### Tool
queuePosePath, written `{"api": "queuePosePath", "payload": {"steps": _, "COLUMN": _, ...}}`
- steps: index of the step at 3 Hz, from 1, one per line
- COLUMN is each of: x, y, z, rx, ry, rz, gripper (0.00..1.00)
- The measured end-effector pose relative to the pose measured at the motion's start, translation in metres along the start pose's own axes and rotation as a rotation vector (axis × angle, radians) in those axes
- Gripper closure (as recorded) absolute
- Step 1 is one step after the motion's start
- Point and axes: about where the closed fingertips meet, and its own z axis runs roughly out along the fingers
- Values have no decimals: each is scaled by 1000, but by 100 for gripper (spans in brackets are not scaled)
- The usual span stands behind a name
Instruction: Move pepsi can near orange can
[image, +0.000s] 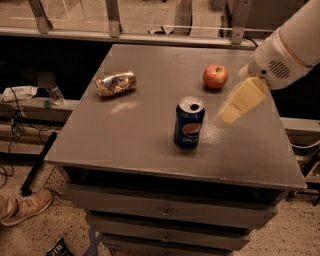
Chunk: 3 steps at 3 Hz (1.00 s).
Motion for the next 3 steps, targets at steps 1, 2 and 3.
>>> {"api": "queuePosePath", "payload": {"steps": 1, "x": -23, "y": 4, "z": 21, "rx": -31, "ry": -65, "rz": 37, "gripper": 0}}
{"api": "queuePosePath", "payload": {"steps": 2, "x": -37, "y": 15, "z": 32, "rx": -18, "ry": -61, "rz": 9, "gripper": 0}}
{"api": "queuePosePath", "payload": {"steps": 3, "x": -39, "y": 25, "z": 37, "rx": 1, "ry": -77, "rz": 2, "gripper": 0}}
